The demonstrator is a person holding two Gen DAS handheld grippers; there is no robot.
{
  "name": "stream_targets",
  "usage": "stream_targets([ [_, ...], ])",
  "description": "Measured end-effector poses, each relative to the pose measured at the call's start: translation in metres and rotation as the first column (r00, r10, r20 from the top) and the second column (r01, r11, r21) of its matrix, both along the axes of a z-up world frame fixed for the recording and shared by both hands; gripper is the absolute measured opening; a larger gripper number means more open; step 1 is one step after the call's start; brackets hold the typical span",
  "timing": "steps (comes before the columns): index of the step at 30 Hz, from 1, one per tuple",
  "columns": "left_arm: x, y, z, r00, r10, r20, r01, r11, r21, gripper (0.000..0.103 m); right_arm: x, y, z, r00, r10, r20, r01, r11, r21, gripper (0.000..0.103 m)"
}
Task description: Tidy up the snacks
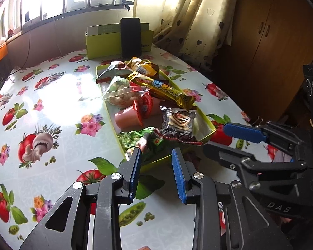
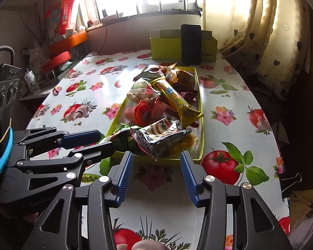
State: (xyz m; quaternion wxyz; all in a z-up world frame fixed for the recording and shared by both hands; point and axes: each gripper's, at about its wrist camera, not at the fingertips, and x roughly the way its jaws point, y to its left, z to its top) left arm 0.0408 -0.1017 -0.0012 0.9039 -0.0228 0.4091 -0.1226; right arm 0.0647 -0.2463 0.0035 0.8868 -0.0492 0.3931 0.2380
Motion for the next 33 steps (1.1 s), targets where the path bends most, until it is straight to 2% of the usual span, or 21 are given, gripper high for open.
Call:
stream_targets([
  [33,0.007,0.006,-0.005,0.999,0.038,0.006,-0.038,0.999,0.025,0.031,0.01,0.011,-0.011,1.0,0.002,-0.021,-0.002,1.0,-0.019,0.046],
])
